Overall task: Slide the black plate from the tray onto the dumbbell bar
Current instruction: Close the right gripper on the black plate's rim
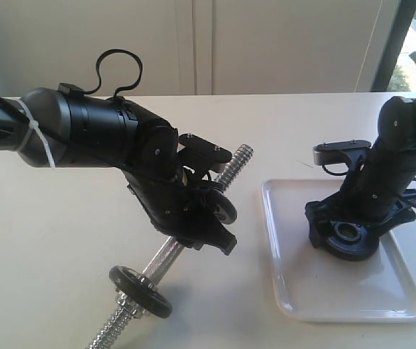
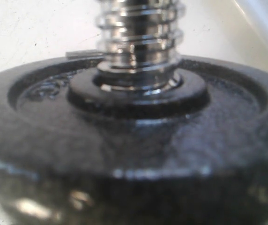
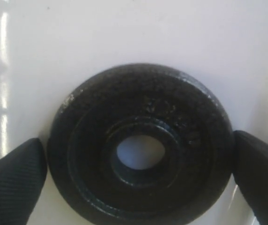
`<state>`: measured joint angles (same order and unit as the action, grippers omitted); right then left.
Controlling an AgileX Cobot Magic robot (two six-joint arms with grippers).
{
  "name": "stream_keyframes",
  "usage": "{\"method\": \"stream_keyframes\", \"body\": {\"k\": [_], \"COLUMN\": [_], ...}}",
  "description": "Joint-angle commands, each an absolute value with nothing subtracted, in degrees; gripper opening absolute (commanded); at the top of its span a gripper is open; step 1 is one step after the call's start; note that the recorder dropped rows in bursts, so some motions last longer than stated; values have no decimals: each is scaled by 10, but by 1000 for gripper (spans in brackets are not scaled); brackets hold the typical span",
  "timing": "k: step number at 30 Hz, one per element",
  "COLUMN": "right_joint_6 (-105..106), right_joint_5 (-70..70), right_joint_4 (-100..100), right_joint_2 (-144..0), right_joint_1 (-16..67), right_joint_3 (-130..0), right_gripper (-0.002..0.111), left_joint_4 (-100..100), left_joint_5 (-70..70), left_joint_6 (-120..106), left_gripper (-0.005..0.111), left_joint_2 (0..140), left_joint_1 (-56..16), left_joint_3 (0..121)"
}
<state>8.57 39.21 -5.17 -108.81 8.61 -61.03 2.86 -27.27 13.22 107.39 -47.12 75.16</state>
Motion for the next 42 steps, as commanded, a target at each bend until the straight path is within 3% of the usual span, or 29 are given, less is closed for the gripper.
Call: {"method": "stream_keyframes", "body": {"k": [1,16,21,28,34,37,42], "right_joint_6": [83,74,73,51,47,53,53], "right_joint_5": [397,407,408,418,416,410,406], "right_joint_4": [-50,-40,-38,-38,-40,-42,-44], "right_joint_2": [-1105,-1105,-1105,-1105,-1105,-1105,-1093], "right_joint_1": [86,86,86,86,86,86,86], "right_joint_3": [-605,-605,-605,-605,-606,-606,-610], "right_gripper": [105,105,96,67,19,0,0], "left_joint_4": [18,18,18,18,18,18,18], "left_joint_5": [-251,-251,-251,-251,-251,-251,-254], "left_joint_6": [137,137,137,137,137,137,137], "left_gripper": [0,0,0,0,0,0,0], "left_joint_2": [1038,1038,1038,1038,1038,1038,1038], "left_joint_1": [-474,-474,-474,-474,-474,-474,-474], "left_joint_3": [765,765,765,765,765,765,765]}}
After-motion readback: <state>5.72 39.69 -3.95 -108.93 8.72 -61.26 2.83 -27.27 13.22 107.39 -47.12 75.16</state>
